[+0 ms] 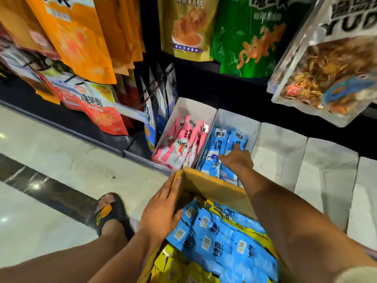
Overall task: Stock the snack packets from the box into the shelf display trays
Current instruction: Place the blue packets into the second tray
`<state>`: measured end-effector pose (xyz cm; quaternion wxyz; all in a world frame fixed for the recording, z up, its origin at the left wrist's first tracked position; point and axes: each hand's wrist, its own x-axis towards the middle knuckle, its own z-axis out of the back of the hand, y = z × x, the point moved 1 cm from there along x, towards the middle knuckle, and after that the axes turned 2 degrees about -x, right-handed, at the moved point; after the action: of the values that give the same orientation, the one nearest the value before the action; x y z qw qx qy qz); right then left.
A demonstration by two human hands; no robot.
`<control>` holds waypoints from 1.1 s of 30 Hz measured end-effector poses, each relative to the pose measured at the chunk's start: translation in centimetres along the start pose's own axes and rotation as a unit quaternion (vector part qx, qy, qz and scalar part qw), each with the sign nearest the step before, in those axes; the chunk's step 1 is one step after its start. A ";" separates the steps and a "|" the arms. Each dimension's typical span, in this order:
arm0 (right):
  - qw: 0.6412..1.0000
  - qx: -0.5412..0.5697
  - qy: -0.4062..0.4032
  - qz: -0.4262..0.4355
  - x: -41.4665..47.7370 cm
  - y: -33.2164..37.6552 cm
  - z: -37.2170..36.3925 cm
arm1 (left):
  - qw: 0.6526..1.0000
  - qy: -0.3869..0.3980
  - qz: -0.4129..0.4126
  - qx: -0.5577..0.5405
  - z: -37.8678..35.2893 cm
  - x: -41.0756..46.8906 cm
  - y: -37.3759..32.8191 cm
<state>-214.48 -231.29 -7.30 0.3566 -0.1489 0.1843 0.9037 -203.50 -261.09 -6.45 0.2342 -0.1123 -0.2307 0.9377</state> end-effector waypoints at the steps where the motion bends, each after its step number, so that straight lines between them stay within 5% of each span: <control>1: 1.000 -0.006 0.003 -0.005 0.4 0.0 -0.7 | 1.000 -0.008 0.000 0.003 -0.2 0.0 0.0; 17: 0.998 -0.027 0.050 0.029 1.3 -0.8 -3.1 | 0.998 -0.041 -0.005 0.040 -0.5 -0.2 0.1; 26: 0.982 -0.010 -0.005 0.187 -7.5 -2.8 2.0 | 0.998 -0.019 0.014 0.050 0.1 -0.2 -0.3; 33: 0.936 0.048 -0.085 0.337 -16.7 -7.9 0.9 | 0.998 -0.003 0.033 0.054 0.7 -0.2 -0.9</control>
<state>-197.37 -235.39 -1.62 0.0520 0.0166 0.2359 0.9702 -203.17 -260.71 -5.40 0.2078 -0.1044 -0.1765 0.9564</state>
